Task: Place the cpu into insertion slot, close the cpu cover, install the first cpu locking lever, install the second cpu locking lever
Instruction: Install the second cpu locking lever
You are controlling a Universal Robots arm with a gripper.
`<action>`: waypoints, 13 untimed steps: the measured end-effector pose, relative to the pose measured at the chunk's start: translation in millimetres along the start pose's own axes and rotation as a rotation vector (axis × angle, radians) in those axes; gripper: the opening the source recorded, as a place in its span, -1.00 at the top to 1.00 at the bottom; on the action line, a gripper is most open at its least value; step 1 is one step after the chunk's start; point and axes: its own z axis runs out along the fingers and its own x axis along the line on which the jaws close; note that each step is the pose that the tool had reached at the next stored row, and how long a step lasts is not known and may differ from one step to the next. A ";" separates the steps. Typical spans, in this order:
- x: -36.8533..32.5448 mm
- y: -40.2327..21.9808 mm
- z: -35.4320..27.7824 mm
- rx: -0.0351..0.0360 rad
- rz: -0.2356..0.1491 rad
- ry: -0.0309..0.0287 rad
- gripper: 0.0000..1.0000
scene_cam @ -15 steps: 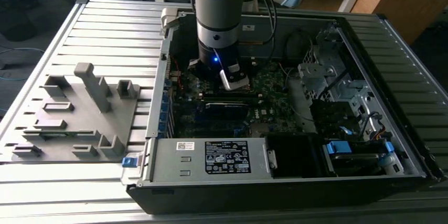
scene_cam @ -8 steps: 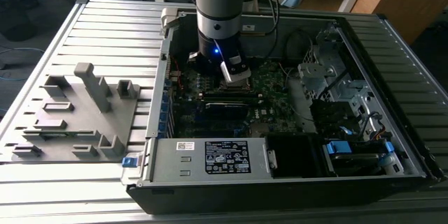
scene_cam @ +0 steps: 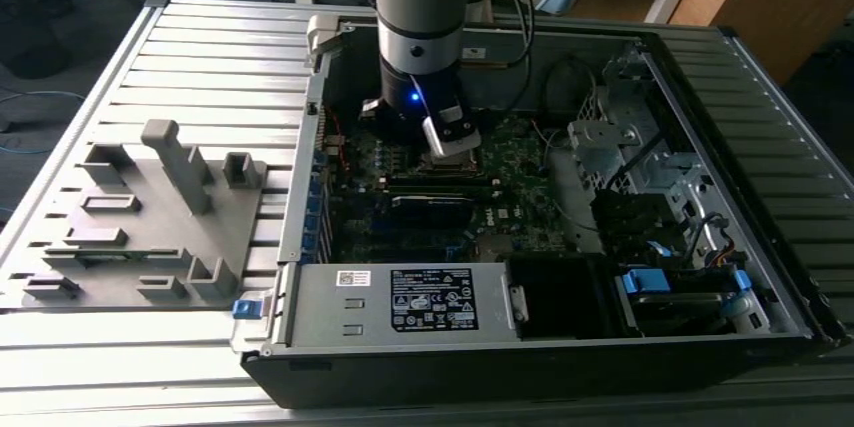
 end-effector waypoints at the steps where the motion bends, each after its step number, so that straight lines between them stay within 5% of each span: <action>1: -2.1 0.2 0.1 0.0000 0.000 0.0006 0.79; 8: -16.0 2.1 0.8 0.0004 0.000 0.0038 0.79; 13: -16.6 3.7 1.1 0.0003 0.000 0.0040 0.79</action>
